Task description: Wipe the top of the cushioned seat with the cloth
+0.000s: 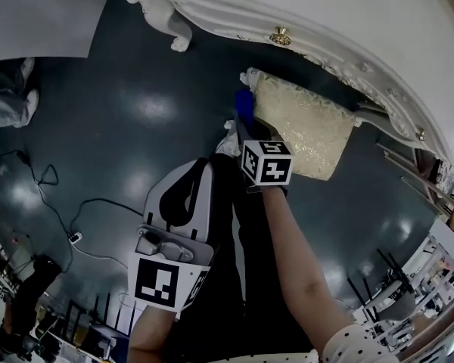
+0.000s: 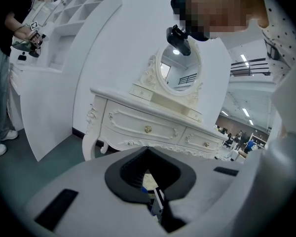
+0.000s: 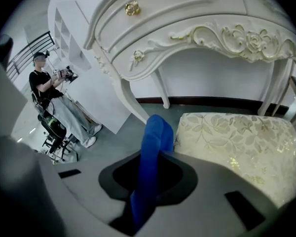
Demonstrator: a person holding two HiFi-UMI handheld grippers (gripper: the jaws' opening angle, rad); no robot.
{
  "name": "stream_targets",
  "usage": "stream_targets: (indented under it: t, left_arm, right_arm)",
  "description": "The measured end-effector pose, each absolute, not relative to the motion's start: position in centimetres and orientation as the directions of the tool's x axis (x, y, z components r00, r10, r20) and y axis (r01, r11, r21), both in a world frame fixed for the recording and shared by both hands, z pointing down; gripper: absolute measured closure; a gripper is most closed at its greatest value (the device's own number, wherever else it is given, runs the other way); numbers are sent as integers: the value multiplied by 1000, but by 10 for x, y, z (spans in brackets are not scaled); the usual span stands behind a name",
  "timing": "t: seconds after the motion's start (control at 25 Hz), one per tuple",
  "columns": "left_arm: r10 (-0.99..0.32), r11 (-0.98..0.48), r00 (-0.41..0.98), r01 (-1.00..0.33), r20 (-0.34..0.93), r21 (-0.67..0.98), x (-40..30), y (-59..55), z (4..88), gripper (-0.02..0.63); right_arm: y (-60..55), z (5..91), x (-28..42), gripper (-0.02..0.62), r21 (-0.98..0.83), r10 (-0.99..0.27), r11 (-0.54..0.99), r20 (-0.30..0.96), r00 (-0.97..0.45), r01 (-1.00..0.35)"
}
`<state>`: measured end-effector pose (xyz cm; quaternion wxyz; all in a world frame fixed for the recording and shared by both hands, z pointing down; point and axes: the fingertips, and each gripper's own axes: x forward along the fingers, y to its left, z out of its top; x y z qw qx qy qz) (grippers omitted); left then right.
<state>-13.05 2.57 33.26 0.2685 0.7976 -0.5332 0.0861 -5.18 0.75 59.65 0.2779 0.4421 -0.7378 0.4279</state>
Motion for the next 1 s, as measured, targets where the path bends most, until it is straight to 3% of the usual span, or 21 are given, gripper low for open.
stream_targets:
  t: [0.24, 0.56, 0.84, 1.0]
  left_arm:
    - [-772, -351, 479, -869, 418, 348, -80, 24, 326, 597]
    - [-704, -465, 573, -818, 419, 338, -18, 13, 325, 597]
    - [-631, -545, 642, -767, 435, 340, 29, 17, 332, 597]
    - [-609, -566, 657, -753, 445, 336, 45, 17, 337, 597]
  right_arm:
    - [19, 562, 3, 532, -414, -510, 155, 744, -431, -897]
    - [59, 525, 131, 532, -340, -603, 32, 743, -290, -940]
    - [121, 538, 264, 532, -181, -586, -189, 809, -37, -965]
    - [138, 566, 307, 532, -155, -544, -290, 839, 29, -944]
